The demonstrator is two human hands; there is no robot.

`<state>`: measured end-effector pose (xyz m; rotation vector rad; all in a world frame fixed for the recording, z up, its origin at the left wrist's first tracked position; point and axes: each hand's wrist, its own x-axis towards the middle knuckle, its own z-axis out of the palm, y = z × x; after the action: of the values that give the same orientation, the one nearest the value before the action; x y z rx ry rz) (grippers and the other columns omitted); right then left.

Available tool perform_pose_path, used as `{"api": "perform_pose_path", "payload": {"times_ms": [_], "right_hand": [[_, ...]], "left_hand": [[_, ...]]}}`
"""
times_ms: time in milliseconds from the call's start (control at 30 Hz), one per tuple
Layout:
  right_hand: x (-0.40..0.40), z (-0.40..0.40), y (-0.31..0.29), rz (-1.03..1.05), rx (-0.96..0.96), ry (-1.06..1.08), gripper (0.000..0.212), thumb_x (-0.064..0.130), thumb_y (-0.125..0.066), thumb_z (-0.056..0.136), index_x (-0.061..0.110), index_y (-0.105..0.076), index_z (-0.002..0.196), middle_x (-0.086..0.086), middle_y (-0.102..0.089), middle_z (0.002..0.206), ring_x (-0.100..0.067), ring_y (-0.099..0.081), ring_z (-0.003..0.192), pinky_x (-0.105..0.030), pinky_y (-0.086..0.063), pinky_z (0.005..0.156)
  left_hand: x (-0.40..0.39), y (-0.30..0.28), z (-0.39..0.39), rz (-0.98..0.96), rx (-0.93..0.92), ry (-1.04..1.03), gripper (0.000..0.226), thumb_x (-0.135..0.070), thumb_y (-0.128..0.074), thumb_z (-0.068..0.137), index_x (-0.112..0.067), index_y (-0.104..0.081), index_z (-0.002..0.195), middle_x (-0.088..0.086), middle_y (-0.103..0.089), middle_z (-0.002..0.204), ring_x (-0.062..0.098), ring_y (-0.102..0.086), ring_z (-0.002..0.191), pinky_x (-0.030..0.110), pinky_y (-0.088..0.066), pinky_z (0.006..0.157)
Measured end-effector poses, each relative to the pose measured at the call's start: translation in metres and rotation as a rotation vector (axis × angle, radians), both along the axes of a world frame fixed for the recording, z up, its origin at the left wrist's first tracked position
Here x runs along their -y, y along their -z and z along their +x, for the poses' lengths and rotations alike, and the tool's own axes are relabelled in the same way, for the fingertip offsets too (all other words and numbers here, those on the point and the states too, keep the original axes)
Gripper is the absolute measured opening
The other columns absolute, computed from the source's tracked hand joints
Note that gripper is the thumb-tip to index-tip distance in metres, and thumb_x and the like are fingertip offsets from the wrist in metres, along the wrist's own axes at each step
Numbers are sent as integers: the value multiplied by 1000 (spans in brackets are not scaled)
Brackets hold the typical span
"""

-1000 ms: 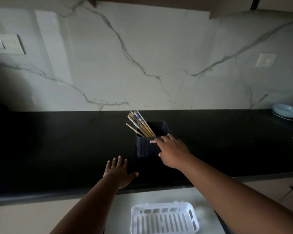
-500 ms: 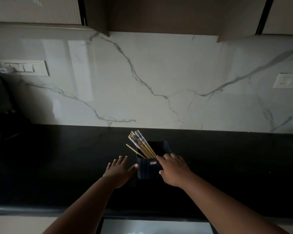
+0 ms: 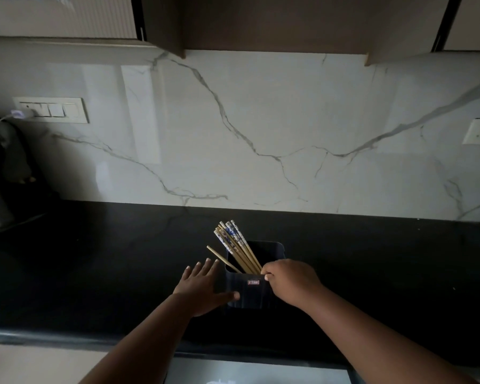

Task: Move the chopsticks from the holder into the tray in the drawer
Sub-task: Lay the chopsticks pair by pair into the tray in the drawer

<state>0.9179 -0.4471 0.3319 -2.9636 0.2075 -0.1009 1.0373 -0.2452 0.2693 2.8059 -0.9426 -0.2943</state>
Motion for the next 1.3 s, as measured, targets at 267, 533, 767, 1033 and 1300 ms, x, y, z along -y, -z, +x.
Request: {"api": "perform_pose_path", "payload": {"times_ms": [267,533,767,1033,1300], "right_hand": [[-16,-8,-29,51,-175,22,18,44,-64,86,29,-67,77,10,-68,80,-12,-64,76,-26,-46,63],[-54,28,-14,396,-75,88,72,74,-63,63,36,-52,124,8,-62,116,-14,-60,99,-31,-48,80],[-67,55,5,463,34,141,70,66,-65,68,33,-49,127,4,-54,122,-19,-59,108,-31,-45,80],[-58,59,15,480,115,266,30,48,-60,84,22,-56,71,6,-60,65,-15,-58,63,-25,-37,51],[-55,55,-11,357,261,140,18,36,-56,93,20,-60,85,4,-62,77,-20,-57,73,-29,-33,58]], "left_hand": [[-20,24,-5,139,-25,24,120,-94,-32,64,-24,8,153,8,9,162,29,9,148,47,5,118],[-30,50,-11,235,-64,-41,114,-92,-24,69,-23,13,152,6,19,160,29,18,146,51,9,116],[-36,69,-10,187,-111,-111,119,-98,-17,58,-30,17,150,-1,26,158,24,26,144,55,12,114],[-36,66,-10,186,-145,-112,120,-98,-19,59,-30,17,150,0,26,158,24,25,144,55,12,114],[-34,66,-3,157,-232,-131,117,-93,-30,64,-29,12,151,-1,24,159,25,23,145,57,11,113]]}}
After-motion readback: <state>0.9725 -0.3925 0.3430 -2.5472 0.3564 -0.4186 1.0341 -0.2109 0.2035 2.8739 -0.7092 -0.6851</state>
